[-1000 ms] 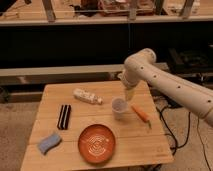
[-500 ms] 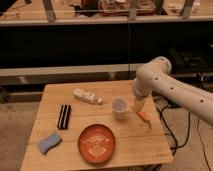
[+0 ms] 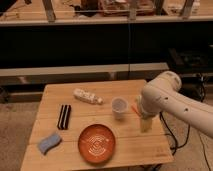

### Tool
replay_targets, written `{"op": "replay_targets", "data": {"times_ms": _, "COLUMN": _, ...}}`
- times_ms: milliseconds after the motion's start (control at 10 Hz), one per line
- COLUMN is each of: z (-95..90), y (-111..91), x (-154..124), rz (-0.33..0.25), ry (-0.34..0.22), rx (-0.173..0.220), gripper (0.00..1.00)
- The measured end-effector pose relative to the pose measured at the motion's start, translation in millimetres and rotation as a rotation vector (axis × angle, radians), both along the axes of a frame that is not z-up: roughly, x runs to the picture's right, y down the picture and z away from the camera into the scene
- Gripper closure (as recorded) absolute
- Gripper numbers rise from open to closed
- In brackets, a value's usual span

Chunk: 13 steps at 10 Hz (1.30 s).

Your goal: Move the arm in a circular motion

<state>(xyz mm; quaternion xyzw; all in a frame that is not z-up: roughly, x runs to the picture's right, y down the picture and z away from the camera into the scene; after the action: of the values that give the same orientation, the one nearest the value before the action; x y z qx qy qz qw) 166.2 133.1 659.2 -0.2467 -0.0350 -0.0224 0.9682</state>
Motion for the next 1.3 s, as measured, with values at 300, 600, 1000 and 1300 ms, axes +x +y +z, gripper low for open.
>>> {"op": "replay_targets", "data": {"times_ms": 300, "z": -3.6, "y": 14.0, "x": -47.4, "rz": -0.066, "ry": -0.107, "rx": -0.016, "gripper": 0.2}}
{"op": "replay_targets", "data": {"times_ms": 600, "z": 5.3, "y": 0.8, "x": -117.7, "rz": -0.144, "ry": -0.248, "rx": -0.001, "gripper": 0.2}}
{"op": "replay_targets", "data": {"times_ms": 1000, "z": 22.7, "y": -41.6, "x": -211.6, "rz": -0.301, "ry": -0.38, "rx": 0.044, "gripper": 0.2}}
{"op": "replay_targets", "data": {"times_ms": 1300, "z": 47.3, "y": -84.3, "x": -235.2, "rz": -0.323, "ry": -0.35, "rx": 0.088, "gripper": 0.2}}
